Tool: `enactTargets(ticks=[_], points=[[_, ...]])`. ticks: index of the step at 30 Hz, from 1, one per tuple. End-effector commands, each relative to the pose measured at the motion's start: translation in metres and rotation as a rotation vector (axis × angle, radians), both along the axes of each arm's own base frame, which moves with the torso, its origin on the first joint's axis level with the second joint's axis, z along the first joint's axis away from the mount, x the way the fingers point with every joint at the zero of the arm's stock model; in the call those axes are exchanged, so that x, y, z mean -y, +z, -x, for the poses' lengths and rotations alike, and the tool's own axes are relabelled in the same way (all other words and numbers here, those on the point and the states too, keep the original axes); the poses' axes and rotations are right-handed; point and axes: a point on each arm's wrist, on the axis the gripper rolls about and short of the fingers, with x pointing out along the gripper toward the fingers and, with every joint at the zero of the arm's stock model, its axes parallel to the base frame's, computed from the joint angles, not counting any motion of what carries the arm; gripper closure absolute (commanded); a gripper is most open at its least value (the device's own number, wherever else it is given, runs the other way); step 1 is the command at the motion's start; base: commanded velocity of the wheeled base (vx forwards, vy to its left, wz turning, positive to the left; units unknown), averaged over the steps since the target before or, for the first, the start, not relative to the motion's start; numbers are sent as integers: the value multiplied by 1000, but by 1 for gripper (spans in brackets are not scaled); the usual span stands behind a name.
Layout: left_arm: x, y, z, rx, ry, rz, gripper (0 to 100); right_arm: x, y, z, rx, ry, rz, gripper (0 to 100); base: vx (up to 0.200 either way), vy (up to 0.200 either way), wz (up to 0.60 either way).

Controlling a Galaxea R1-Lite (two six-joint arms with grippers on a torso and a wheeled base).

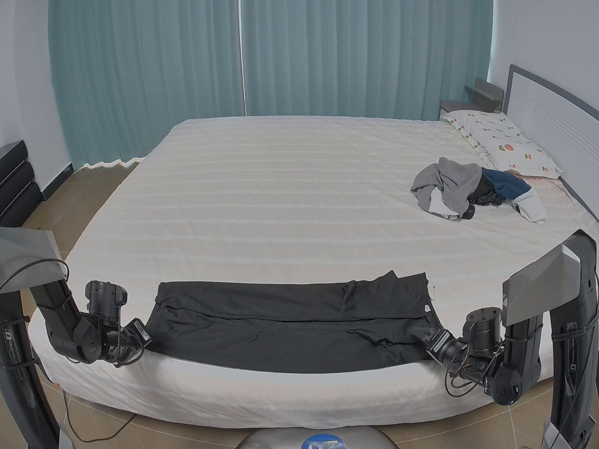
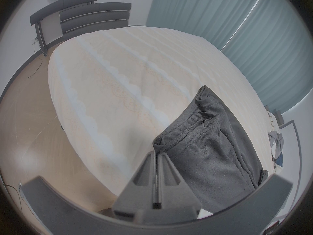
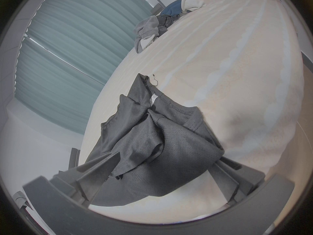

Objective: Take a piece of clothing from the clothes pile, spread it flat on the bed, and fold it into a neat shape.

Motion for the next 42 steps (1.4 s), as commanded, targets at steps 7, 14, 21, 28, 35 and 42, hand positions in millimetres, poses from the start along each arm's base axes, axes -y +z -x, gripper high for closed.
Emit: enactTargets(ticks=[7,14,21,28,35,42], points=[[-1,0,2,-4,1,0,100,2,2,-1,19,-24,5,100,0,0,0],[0,1,5,-32,-15,-10,100,5,6,5,11,-36,14,100,0,0,0],[0,9,9,-43,-20,-13,100,12,10,8,5,-53,23,100,0,0,0],[0,10,15,-101,-50,-30,100,17,10,15,-14,-42,56,100,0,0,0],[0,9,25,-144,-91,-53,100,21,9,16,-26,-47,69,100,0,0,0],[2,7,28,-160,-102,-55,100,22,7,20,-42,-31,95,100,0,0,0]])
